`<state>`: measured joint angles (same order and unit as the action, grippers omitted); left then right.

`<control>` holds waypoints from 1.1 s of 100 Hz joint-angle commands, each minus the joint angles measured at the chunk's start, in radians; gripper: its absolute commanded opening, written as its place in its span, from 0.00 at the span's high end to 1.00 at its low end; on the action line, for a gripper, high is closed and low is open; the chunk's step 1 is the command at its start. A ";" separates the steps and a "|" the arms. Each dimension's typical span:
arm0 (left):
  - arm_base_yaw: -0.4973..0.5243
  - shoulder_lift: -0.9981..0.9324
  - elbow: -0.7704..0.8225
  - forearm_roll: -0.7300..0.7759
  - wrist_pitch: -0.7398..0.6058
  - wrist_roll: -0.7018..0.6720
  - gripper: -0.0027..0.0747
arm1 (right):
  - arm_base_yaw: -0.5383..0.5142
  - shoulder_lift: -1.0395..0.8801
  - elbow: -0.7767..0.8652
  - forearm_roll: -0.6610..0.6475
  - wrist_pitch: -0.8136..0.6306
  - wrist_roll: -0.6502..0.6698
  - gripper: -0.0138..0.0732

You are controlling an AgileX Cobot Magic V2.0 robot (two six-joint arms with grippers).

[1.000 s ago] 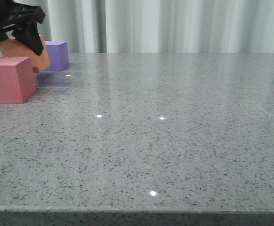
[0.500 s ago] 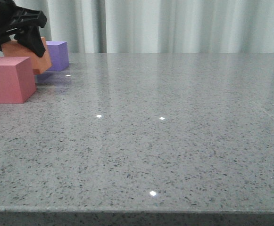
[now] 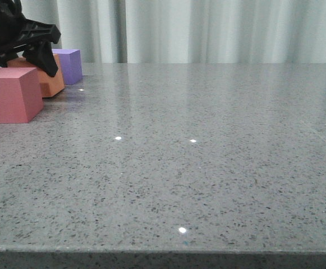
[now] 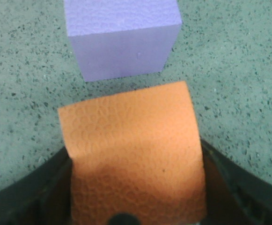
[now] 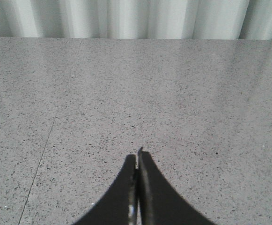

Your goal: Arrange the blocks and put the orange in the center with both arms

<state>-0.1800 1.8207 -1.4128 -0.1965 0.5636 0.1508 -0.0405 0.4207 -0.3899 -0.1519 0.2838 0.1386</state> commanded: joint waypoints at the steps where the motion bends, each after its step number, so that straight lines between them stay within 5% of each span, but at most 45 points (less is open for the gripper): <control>1: -0.008 -0.034 -0.026 -0.015 -0.036 0.002 0.51 | -0.005 0.011 -0.030 -0.013 -0.084 -0.003 0.92; 29: -0.016 -0.039 -0.041 -0.015 -0.038 0.002 0.07 | -0.005 0.011 -0.030 -0.013 -0.083 -0.003 0.92; 74: -0.016 -0.340 -0.002 -0.061 -0.038 -0.001 0.11 | -0.005 0.011 -0.030 -0.013 -0.083 -0.003 0.92; 110: -0.016 -0.794 0.354 -0.061 -0.157 -0.001 0.11 | -0.005 0.011 -0.030 -0.013 -0.083 -0.003 0.92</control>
<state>-0.1889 1.1465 -1.1069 -0.2390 0.5033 0.1544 -0.0405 0.4207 -0.3899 -0.1519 0.2838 0.1386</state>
